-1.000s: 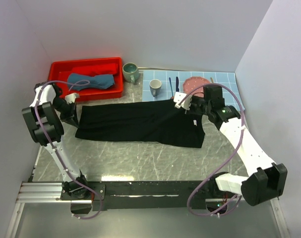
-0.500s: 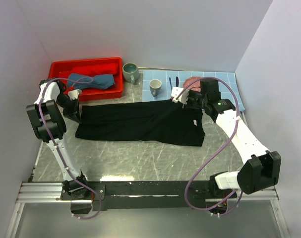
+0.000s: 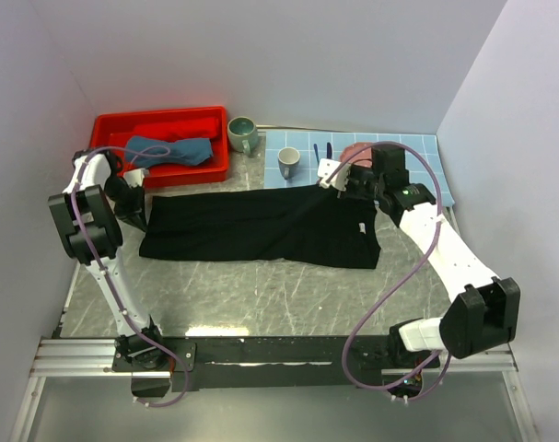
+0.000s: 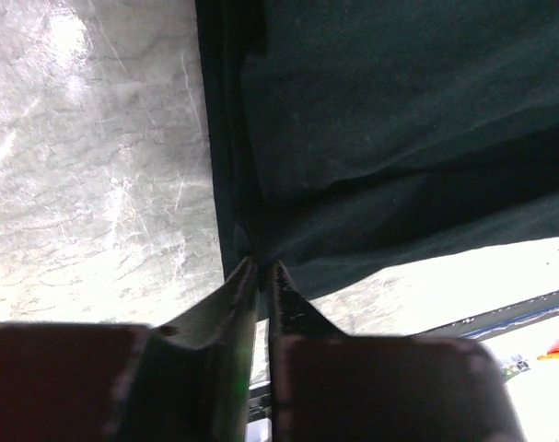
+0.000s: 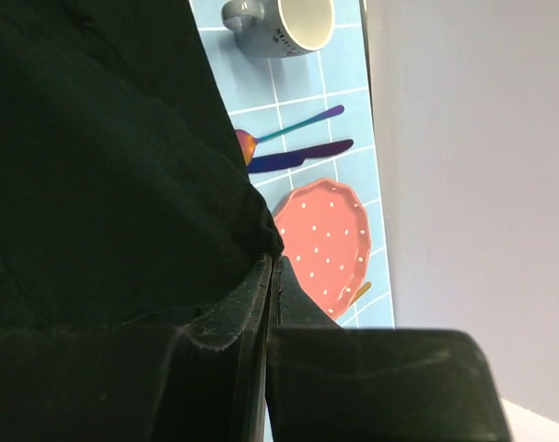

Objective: Roll the t-shirts
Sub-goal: Fold the T-shirt at the center of the board.

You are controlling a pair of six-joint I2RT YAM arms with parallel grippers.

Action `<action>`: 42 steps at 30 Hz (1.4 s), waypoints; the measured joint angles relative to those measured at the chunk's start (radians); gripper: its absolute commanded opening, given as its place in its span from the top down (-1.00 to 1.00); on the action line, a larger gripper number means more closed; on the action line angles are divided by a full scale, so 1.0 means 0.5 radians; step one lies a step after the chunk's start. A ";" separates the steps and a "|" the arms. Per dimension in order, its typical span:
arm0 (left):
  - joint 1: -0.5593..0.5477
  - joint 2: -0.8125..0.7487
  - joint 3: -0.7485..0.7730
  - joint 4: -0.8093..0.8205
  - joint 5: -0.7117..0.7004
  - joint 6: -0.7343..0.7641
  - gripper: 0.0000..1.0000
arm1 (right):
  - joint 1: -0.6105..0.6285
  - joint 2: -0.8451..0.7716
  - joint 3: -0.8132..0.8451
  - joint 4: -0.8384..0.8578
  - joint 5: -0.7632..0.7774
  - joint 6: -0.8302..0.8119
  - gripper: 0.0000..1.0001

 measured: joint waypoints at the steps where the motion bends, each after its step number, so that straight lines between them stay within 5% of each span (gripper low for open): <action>1: 0.000 0.004 0.000 0.001 -0.004 -0.001 0.49 | 0.000 0.011 0.000 0.007 -0.001 0.000 1.00; 4: 0.000 0.018 0.000 0.011 -0.024 -0.019 0.25 | -0.003 0.055 0.002 0.025 0.000 0.000 1.00; 8: 0.000 0.018 0.000 0.018 -0.037 -0.035 0.17 | -0.004 0.120 0.004 0.033 -0.002 -0.001 1.00; 13: 0.003 -0.214 -0.206 0.134 0.053 0.033 0.46 | -0.008 0.135 0.013 0.033 -0.002 -0.001 1.00; 20: 0.002 -0.580 -0.639 0.141 0.168 0.240 0.41 | -0.009 0.137 0.015 0.046 -0.008 0.001 1.00; 42: -0.012 -0.591 -1.134 0.605 0.019 0.217 0.45 | -0.009 0.208 0.069 0.069 -0.035 -0.013 1.00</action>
